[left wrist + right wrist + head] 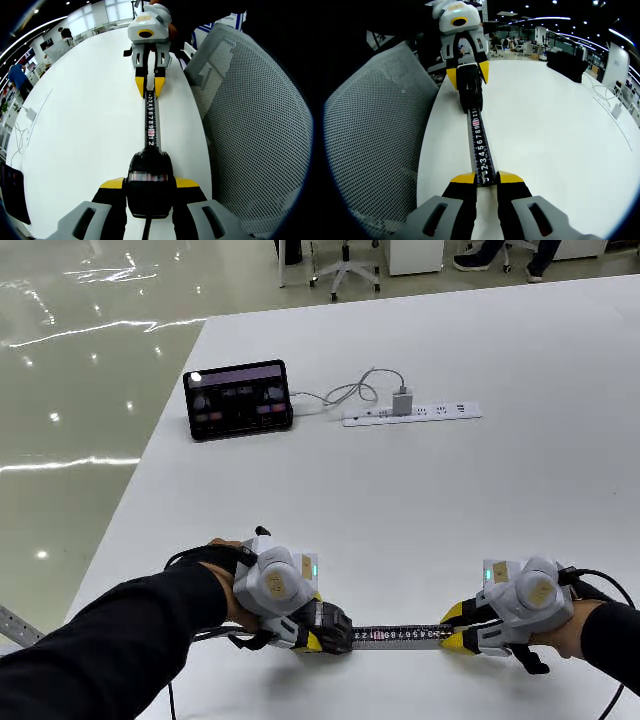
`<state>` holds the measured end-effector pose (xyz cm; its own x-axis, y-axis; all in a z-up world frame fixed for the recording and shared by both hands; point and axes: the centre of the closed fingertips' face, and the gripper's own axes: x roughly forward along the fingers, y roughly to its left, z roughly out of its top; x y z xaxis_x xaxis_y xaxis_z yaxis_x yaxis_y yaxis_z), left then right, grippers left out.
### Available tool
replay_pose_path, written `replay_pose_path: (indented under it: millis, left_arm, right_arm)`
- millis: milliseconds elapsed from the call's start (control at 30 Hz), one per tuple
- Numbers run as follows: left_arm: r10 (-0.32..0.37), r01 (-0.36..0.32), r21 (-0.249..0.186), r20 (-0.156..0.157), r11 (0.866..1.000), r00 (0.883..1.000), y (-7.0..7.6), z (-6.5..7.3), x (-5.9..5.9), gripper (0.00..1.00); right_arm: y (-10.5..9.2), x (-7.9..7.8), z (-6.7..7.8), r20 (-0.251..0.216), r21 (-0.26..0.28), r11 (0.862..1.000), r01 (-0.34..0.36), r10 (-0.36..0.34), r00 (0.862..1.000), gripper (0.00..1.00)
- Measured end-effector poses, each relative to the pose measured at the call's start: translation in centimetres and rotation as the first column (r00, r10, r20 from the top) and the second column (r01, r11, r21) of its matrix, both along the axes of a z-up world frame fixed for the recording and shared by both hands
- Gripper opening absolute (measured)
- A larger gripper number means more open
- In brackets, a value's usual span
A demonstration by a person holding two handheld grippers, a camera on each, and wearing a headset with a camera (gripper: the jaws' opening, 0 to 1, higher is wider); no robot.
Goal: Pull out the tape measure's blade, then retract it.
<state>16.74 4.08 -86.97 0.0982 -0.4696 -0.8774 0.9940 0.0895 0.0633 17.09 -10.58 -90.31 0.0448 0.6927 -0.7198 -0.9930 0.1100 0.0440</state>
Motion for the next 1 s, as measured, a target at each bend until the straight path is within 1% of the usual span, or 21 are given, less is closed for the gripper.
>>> replay_pose_path:
  millis: [533,667,767,867,1000]
  left_arm:
    - [0.008,-0.008,0.003,-0.002,1.0,1.0,0.0,0.0,0.0,0.31]
    - [0.007,-0.007,0.01,-0.002,1.0,1.0,0.0,0.0,-0.1,0.31]
    - [0.017,-0.017,0.013,-0.004,1.0,1.0,0.0,0.0,0.0,0.31]
    - [0.013,-0.013,0.009,0.001,1.0,1.0,0.0,0.0,0.0,0.31]
    - [0.012,-0.012,0.003,0.0,1.0,1.0,0.0,0.0,0.0,0.31]
  right_arm:
    - [-0.5,0.1,0.1,-0.003,-0.007,1.0,0.003,-0.003,1.0,0.1]
    - [-0.6,0.2,0.1,-0.003,-0.008,1.0,0.004,-0.004,1.0,0.1]
    - [-0.7,0.2,0.1,-0.008,-0.008,1.0,0.008,-0.008,1.0,0.1]
    - [-0.9,0.2,0.1,-0.007,-0.009,1.0,0.005,-0.005,1.0,0.1]
    - [-1.1,0.2,0.1,-0.004,-0.013,1.0,0.003,-0.003,1.0,0.1]
